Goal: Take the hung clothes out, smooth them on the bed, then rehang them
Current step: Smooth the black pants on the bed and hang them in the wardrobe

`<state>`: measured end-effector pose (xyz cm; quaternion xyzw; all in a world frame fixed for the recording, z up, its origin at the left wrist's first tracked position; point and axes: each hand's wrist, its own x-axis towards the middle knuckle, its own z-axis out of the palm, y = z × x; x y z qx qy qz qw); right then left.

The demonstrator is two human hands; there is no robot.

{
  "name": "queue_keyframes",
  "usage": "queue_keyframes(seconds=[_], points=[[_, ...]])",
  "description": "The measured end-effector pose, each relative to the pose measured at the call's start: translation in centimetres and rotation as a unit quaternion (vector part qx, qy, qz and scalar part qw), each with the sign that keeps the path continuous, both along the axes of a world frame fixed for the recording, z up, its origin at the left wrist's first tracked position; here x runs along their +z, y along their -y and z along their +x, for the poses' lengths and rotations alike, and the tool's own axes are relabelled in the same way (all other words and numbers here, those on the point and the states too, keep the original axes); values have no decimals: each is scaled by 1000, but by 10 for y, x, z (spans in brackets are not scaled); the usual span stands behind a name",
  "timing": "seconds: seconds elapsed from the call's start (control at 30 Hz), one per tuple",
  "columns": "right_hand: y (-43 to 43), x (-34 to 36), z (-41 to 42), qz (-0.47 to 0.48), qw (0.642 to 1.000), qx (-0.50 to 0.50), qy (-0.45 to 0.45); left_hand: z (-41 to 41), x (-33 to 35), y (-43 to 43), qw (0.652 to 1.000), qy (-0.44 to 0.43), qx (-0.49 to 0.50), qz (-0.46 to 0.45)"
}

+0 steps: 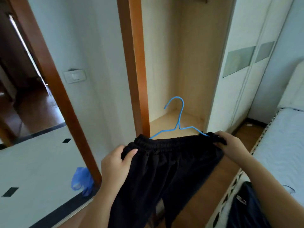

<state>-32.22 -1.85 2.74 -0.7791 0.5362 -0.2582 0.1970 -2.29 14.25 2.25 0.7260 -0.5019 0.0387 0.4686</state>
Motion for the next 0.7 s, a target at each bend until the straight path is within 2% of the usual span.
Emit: queue_keyframes(seconds=[0.07, 0.2, 0.4, 0.57, 0.7], points=[[24, 4, -19, -8, 1000, -5, -18, -11, 3, 38, 999, 3, -30, -12], [64, 22, -59, -24, 998, -47, 33, -41, 18, 111, 994, 38, -81, -54], [127, 50, -105, -45, 995, -89, 30, -77, 47, 216, 988, 83, -106, -81], [159, 75, -100, -85, 991, -94, 41, -74, 75, 279, 989, 4, -112, -97], [174, 94, -87, -119, 987, -103, 37, -61, 93, 313, 986, -21, -117, -117]])
